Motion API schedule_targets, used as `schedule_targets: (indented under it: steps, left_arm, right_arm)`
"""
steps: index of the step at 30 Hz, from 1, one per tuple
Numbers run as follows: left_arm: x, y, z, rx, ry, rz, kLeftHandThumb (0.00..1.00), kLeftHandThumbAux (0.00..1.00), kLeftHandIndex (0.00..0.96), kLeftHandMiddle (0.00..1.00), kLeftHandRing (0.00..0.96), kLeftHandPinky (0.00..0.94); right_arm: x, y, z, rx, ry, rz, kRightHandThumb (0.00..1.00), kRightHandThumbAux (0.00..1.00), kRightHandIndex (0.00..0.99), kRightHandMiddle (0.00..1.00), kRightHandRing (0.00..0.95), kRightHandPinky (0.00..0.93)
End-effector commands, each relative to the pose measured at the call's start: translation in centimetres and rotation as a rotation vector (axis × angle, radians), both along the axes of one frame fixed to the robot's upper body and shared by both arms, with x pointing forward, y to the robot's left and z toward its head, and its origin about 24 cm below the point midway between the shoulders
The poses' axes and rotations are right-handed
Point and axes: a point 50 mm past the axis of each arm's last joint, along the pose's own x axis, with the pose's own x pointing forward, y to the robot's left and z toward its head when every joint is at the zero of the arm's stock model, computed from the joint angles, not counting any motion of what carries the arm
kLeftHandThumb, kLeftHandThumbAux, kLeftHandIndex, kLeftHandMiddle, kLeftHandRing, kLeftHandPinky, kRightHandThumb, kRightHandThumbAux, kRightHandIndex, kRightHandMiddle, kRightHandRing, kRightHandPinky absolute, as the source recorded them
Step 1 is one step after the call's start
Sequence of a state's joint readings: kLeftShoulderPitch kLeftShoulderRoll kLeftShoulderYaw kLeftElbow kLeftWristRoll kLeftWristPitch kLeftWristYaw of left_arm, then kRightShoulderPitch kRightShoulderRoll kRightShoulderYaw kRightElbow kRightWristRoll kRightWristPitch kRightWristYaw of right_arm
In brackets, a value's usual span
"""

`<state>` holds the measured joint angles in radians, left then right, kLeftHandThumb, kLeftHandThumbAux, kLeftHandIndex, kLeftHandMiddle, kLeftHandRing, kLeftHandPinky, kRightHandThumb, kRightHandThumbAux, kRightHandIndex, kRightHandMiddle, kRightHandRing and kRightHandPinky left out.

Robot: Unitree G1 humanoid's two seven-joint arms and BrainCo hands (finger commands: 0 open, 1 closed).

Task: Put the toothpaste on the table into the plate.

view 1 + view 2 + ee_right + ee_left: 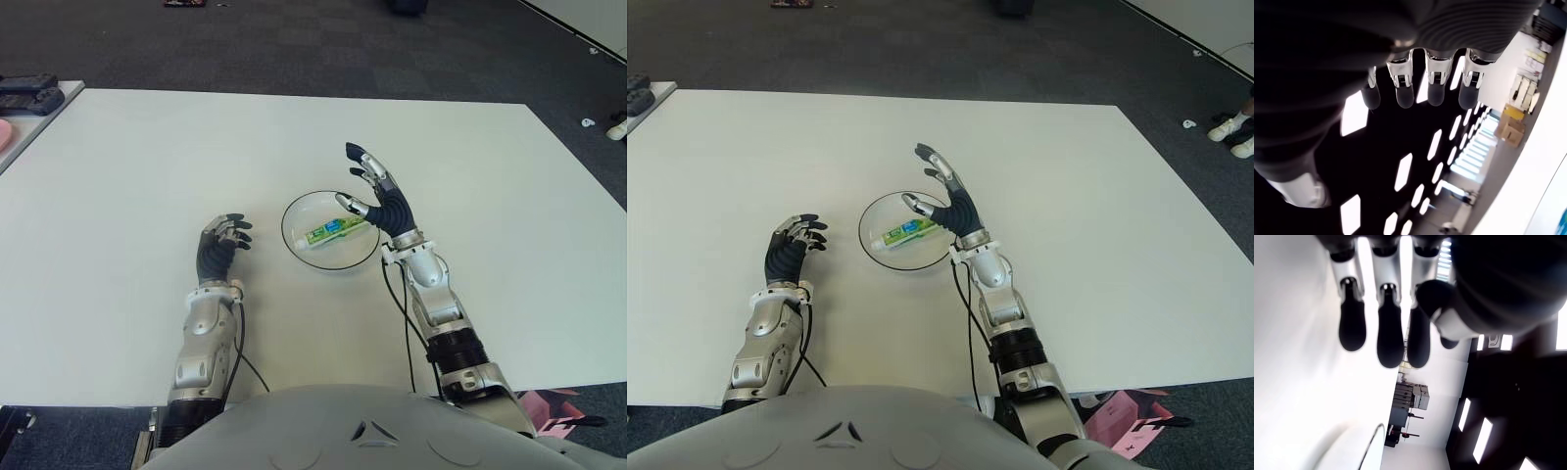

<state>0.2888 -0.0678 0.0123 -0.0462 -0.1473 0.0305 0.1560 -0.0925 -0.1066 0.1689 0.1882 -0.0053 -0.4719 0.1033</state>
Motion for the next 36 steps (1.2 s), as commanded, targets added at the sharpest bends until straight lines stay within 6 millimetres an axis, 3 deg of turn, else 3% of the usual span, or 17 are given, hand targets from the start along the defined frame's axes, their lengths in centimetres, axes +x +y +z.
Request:
schedule_targets:
  steps: [1,4,8,17,36]
  left_arm:
    - [-1.6,-0.6,-2.7,-0.042,0.171,0.012,0.835,0.678,0.405,0.500,0.606,0.593]
    - [-1.6,-0.5,-2.7,-0.033,0.168,0.006,0.835,0.679,0.403,0.503,0.609,0.594]
    - [-1.5,-0.5,-2.6,-0.029,0.163,0.001,0.835,0.679,0.403,0.503,0.609,0.593]
    - [-1.4,-0.3,-2.5,-0.029,0.161,0.005,0.834,0.679,0.404,0.498,0.597,0.580]
    - [-1.2,-0.1,-2.4,-0.036,0.154,-0.009,0.834,0.679,0.400,0.506,0.604,0.589]
  right_arm:
    - [-0.6,-0.4,-0.9,0.181,0.060,-0.085,0.464,0.714,0.345,0.293,0.257,0.286]
    - [-1.7,-0.7,-2.0,0.246,0.118,-0.164,0.620,0.724,0.397,0.384,0.359,0.376]
    - [-2.3,-0.8,-2.7,0.286,0.166,-0.234,0.681,0.728,0.420,0.446,0.429,0.435]
    - [-2.8,-0.5,-3.2,0.426,0.269,-0.300,0.698,0.723,0.431,0.536,0.509,0.499]
    - [-3.6,-1.0,-4.3,0.673,0.316,-0.384,0.705,0.719,0.434,0.596,0.571,0.569]
